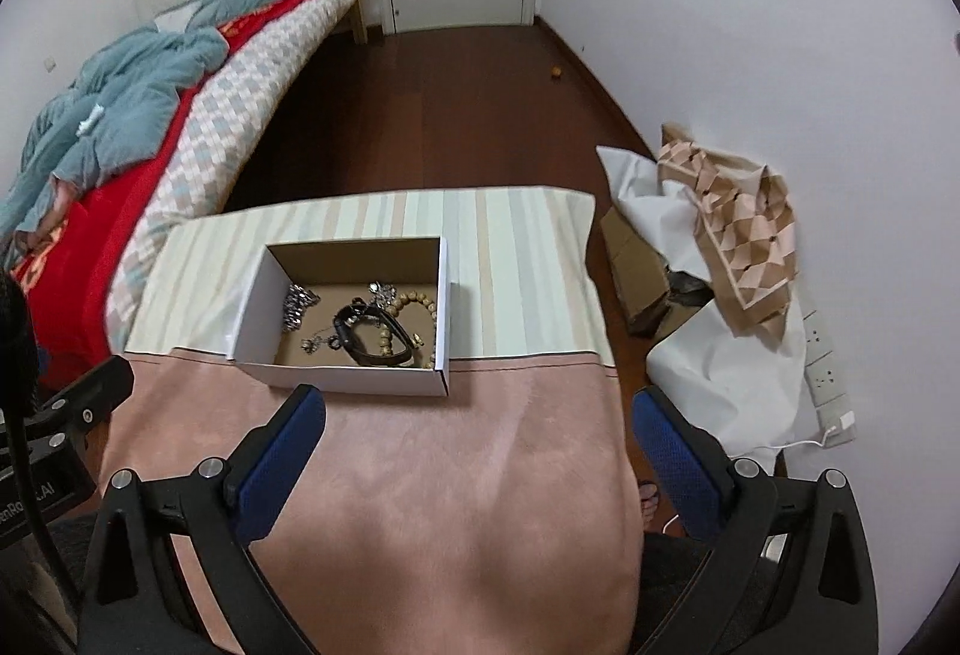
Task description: Organize jewelry
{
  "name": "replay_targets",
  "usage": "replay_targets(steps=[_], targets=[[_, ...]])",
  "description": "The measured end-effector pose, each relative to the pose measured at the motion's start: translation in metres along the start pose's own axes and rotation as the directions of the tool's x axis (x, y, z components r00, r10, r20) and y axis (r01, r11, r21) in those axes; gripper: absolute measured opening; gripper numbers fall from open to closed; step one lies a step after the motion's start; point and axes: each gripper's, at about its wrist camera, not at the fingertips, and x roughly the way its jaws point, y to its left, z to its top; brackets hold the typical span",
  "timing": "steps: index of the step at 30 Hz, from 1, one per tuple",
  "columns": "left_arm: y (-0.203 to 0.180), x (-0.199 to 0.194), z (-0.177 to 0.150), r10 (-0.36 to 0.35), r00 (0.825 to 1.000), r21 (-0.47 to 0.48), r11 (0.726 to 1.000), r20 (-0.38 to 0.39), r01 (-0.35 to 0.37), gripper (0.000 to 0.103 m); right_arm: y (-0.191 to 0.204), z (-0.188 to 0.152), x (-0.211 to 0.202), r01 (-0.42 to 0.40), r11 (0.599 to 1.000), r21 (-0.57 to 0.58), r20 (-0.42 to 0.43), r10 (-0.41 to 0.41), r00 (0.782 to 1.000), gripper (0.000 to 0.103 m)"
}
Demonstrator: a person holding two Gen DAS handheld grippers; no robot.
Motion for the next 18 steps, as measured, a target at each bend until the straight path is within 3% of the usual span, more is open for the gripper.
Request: replay_targets(steps=[9, 18], targets=[[0.004, -0.085, -0.009, -0.013, 0.994, -0.016, 1.0, 0.107, 0.015, 0.102, 0.001, -0.006, -0.102, -0.004, 1.0, -0.018, 0.117, 0.006, 0.993, 0.103], [0.008, -0.139, -0.017, -0.039, 0.988, -0.019, 0.999, 0.15, 0.043, 0.102, 0.004, -0.008, -0.178, -0.011, 1.0, -0.021, 0.209, 0.015, 0.978, 0.103]])
